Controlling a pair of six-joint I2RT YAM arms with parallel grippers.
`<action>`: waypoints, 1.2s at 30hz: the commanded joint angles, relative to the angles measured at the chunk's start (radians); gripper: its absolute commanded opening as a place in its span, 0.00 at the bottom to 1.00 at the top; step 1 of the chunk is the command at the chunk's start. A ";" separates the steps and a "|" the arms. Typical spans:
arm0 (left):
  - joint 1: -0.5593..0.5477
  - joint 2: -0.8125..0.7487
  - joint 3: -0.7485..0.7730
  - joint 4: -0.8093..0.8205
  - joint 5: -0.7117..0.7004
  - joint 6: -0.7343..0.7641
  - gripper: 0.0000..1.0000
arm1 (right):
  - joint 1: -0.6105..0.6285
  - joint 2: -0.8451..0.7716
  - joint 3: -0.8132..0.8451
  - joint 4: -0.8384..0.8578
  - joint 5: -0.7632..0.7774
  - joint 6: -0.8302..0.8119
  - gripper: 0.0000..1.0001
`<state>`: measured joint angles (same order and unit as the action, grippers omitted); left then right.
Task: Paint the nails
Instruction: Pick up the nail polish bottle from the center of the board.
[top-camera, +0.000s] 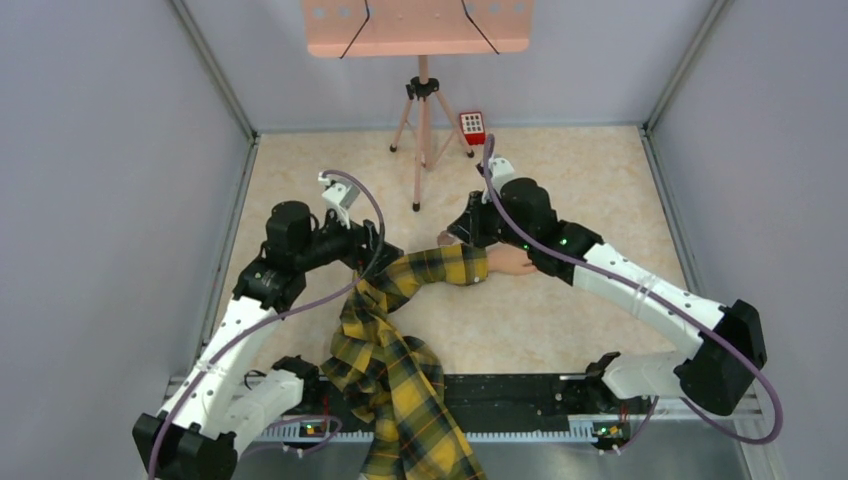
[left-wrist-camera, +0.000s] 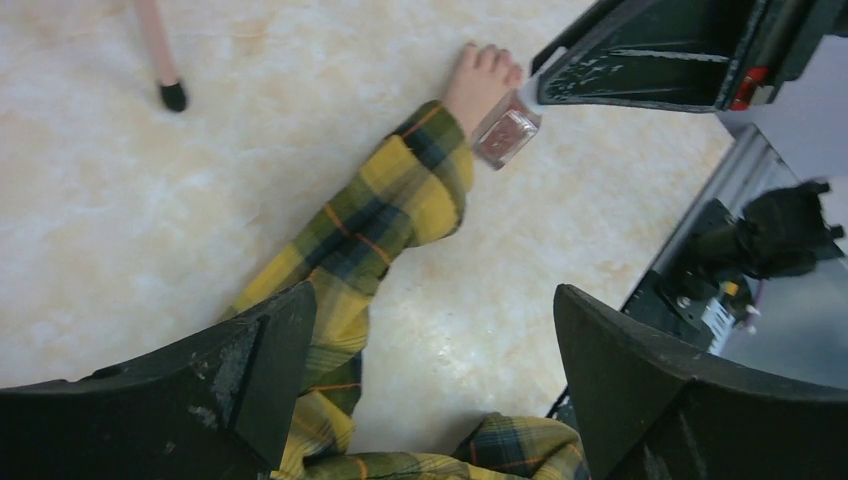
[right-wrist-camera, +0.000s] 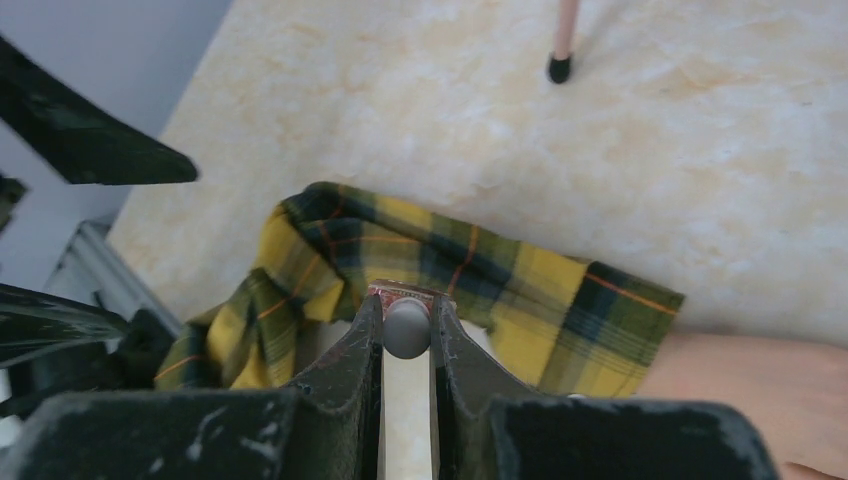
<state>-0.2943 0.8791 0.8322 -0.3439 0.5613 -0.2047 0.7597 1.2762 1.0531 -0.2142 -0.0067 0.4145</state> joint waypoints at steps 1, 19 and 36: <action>-0.064 -0.023 -0.021 0.121 0.107 -0.012 0.93 | -0.002 -0.040 0.009 0.028 -0.215 0.089 0.00; -0.327 0.000 -0.044 0.070 -0.110 0.149 0.92 | 0.089 -0.011 0.010 0.128 -0.263 0.141 0.00; -0.347 0.032 -0.030 0.049 -0.200 0.147 0.72 | 0.102 0.006 0.015 0.154 -0.311 0.128 0.00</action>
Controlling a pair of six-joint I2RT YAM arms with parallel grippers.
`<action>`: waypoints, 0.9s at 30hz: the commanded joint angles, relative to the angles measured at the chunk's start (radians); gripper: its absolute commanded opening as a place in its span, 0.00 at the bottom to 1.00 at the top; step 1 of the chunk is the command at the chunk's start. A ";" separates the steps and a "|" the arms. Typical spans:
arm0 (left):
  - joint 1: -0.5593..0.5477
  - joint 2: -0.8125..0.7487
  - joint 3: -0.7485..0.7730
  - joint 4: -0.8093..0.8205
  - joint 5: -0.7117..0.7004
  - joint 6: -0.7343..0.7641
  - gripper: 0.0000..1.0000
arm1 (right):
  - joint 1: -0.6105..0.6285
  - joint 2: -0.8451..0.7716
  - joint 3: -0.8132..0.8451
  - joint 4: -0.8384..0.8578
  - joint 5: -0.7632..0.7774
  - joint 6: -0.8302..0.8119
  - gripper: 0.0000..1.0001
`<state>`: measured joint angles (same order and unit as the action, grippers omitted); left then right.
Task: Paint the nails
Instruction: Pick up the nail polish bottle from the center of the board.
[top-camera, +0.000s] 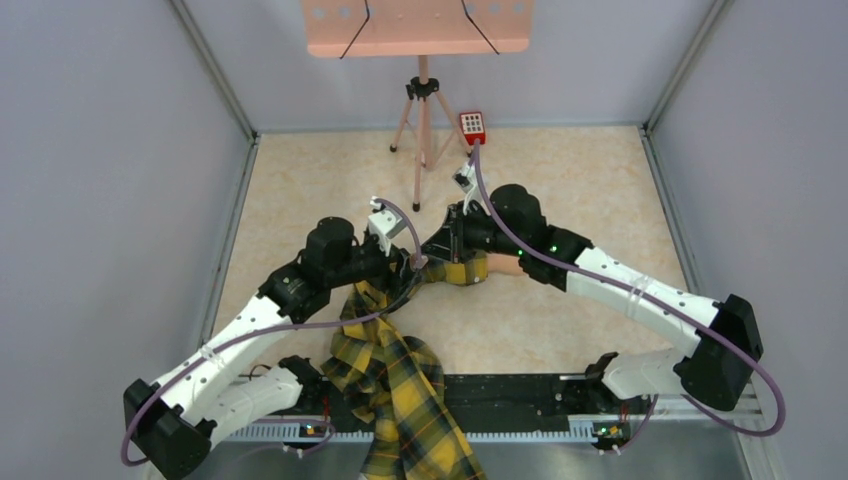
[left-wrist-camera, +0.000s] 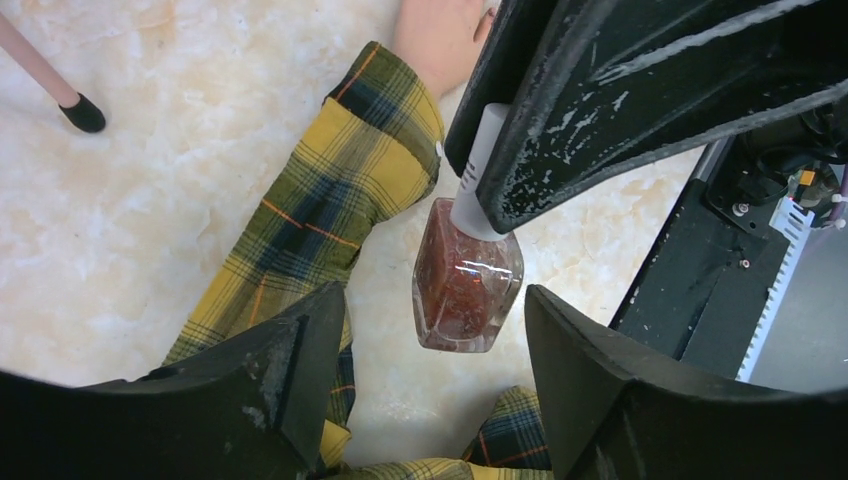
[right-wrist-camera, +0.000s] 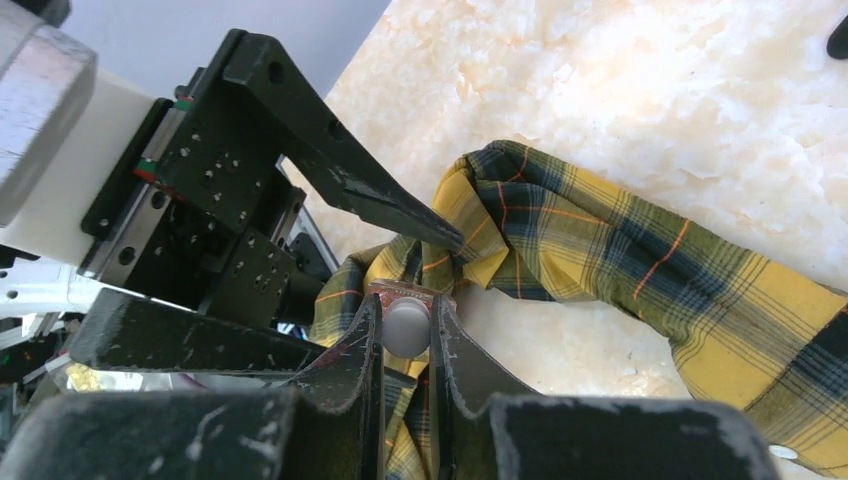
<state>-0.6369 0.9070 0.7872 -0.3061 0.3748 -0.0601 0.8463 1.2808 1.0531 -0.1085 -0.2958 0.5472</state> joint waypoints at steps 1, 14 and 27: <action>-0.004 -0.001 0.013 0.017 -0.013 0.001 0.69 | 0.017 0.002 0.016 0.047 -0.020 -0.005 0.00; -0.007 0.006 0.013 0.024 0.022 -0.007 0.62 | 0.028 0.017 0.024 0.052 -0.037 -0.015 0.00; -0.009 0.005 0.009 0.032 0.110 0.008 0.18 | 0.031 0.020 0.020 0.060 -0.027 -0.018 0.00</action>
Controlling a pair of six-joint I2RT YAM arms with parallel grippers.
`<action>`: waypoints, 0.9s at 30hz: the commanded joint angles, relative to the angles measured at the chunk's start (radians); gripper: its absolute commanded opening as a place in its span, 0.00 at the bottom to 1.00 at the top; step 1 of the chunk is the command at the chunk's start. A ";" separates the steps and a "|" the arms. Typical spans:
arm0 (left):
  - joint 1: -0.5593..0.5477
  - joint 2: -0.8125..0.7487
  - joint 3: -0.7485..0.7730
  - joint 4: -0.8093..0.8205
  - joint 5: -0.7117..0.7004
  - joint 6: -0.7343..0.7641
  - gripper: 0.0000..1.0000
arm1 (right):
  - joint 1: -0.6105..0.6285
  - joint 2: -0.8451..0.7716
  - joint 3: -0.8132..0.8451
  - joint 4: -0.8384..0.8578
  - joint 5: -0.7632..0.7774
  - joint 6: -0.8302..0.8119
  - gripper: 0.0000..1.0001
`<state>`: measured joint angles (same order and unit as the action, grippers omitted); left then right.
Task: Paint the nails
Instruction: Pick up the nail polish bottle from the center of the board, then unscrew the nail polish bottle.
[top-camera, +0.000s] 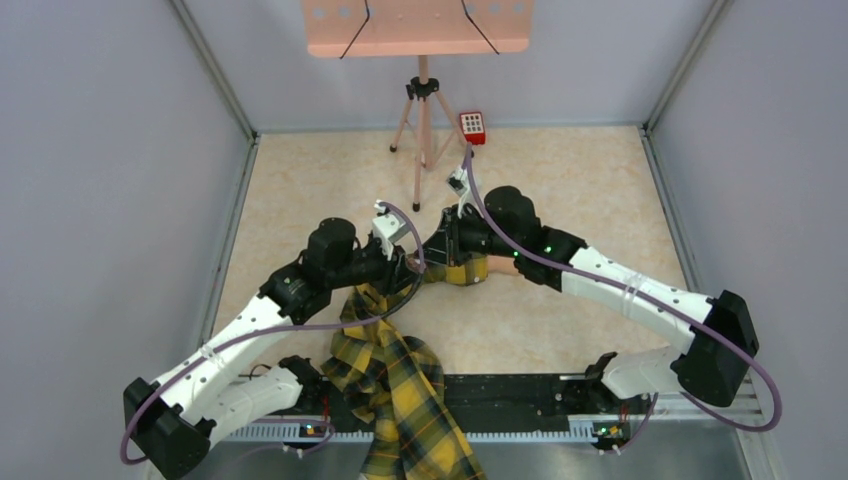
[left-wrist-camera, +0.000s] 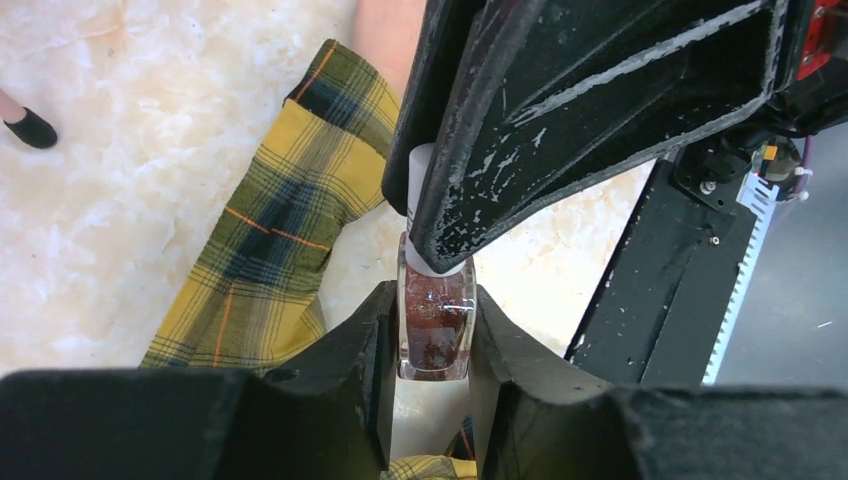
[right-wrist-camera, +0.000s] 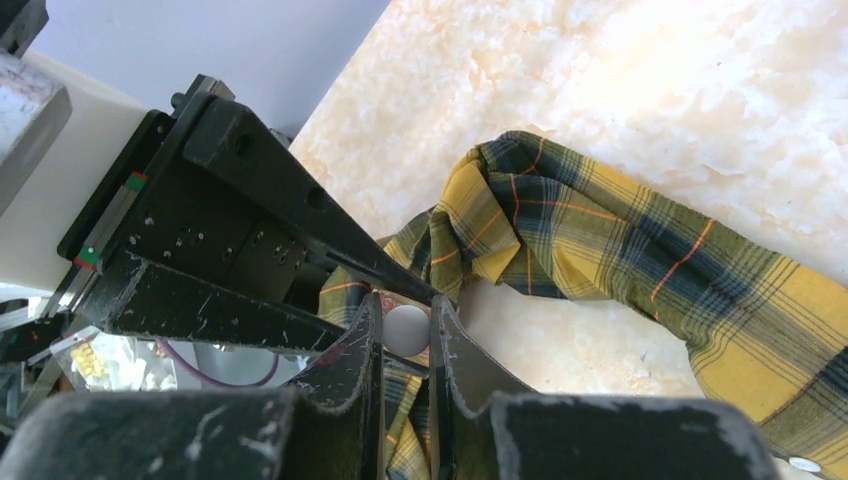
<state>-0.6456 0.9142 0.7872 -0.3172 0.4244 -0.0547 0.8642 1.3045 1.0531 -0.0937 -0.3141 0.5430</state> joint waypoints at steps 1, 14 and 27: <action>-0.002 -0.004 0.008 0.042 0.068 0.006 0.09 | 0.012 -0.004 0.018 0.045 -0.002 -0.015 0.00; 0.005 0.067 0.096 -0.004 0.020 -0.026 0.00 | 0.014 -0.143 -0.100 0.227 0.193 -0.032 0.77; 0.026 0.011 0.088 -0.046 -0.092 -0.057 0.00 | 0.051 -0.111 -0.171 0.454 0.297 0.056 0.70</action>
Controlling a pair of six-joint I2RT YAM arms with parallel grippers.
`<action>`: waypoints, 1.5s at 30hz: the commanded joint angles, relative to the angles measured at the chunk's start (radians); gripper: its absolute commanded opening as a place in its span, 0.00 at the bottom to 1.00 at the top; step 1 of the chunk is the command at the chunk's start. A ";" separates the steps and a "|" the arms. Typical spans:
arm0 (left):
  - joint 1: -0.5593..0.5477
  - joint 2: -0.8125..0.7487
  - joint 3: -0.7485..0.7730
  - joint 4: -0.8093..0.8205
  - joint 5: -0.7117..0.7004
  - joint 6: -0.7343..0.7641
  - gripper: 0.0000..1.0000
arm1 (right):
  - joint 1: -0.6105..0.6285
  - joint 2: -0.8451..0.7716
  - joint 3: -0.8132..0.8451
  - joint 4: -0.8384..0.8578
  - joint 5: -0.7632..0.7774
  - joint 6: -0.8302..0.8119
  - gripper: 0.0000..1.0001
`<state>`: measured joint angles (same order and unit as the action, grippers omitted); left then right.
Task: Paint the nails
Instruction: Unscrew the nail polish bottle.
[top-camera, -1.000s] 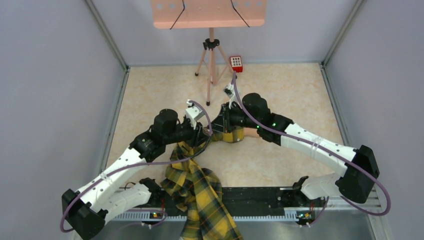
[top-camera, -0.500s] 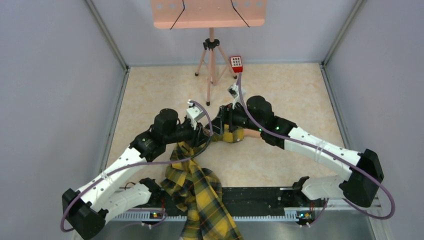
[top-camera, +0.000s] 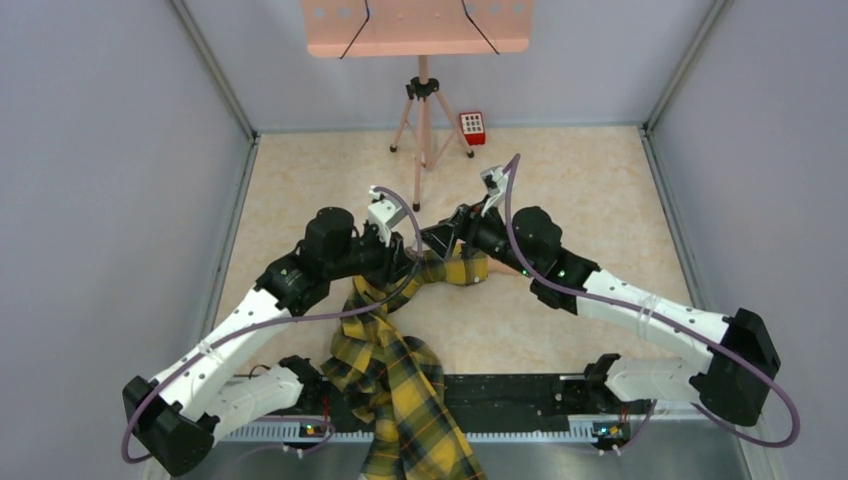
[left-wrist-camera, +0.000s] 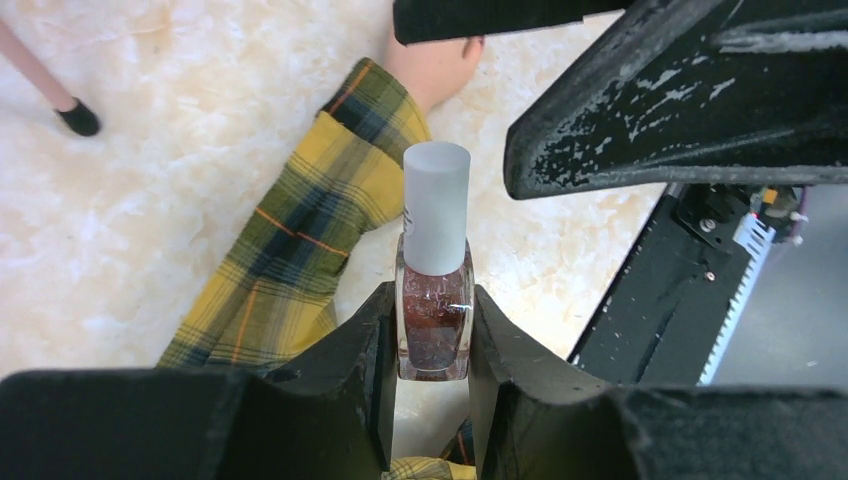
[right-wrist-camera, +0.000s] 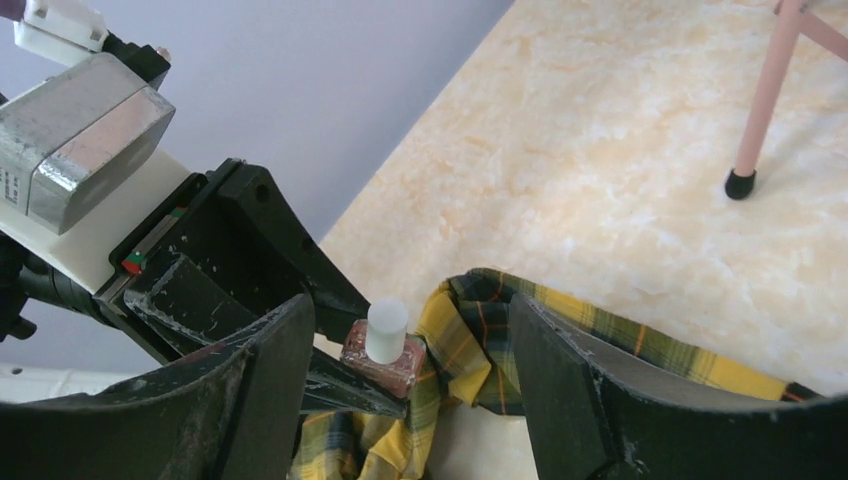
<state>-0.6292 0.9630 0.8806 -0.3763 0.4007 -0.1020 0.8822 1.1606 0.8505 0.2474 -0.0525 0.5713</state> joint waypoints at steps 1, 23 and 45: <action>0.011 -0.037 -0.005 0.012 -0.070 -0.013 0.00 | 0.036 0.047 0.039 0.119 0.029 0.031 0.68; 0.046 0.006 0.005 -0.002 -0.052 -0.034 0.00 | 0.053 0.119 0.052 0.141 -0.001 0.052 0.52; 0.047 0.024 0.003 -0.002 -0.034 -0.030 0.00 | 0.053 0.172 0.081 0.165 -0.034 0.065 0.31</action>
<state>-0.5865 0.9848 0.8768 -0.4118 0.3504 -0.1287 0.9230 1.3197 0.8696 0.3588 -0.0681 0.6323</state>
